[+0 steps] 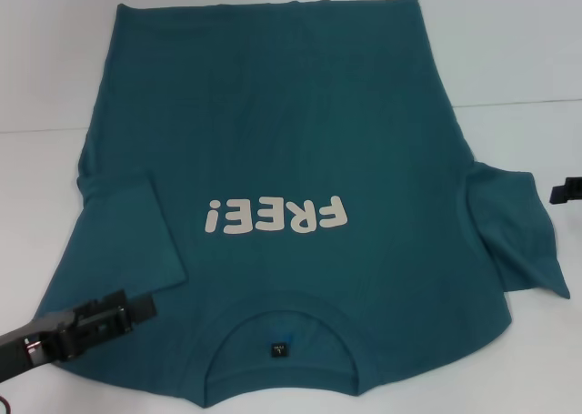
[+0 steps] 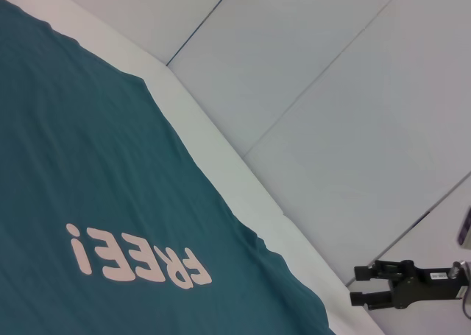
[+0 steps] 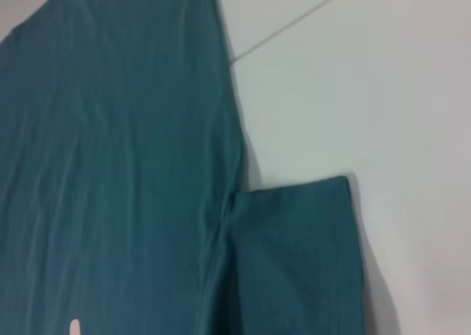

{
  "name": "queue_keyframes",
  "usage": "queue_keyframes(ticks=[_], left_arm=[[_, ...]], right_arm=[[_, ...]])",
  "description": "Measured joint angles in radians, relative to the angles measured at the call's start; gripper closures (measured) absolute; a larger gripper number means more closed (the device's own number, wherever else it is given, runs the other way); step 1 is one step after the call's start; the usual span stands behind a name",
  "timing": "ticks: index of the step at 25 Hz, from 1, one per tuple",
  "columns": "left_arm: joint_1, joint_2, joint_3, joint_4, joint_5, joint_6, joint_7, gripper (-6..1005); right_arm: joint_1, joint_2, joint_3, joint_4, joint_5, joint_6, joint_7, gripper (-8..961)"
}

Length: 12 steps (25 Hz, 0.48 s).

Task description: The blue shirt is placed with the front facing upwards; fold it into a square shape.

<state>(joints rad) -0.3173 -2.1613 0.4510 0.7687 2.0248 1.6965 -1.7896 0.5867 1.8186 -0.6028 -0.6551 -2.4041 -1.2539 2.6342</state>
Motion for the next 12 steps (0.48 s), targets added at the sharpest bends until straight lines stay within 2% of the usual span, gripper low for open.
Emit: queue_keyframes(ticks=[3, 12], left_arm=[[0.000, 0.000, 0.000, -0.007, 0.000, -0.003, 0.002, 83], [-0.005, 0.000, 0.000, -0.008, -0.001, -0.004, 0.005, 83]], right_arm=[[0.018, -0.004, -0.002, 0.058, 0.000, 0.045, 0.000, 37], [0.062, 0.004, -0.004, 0.154, -0.001, 0.139, 0.001, 36]])
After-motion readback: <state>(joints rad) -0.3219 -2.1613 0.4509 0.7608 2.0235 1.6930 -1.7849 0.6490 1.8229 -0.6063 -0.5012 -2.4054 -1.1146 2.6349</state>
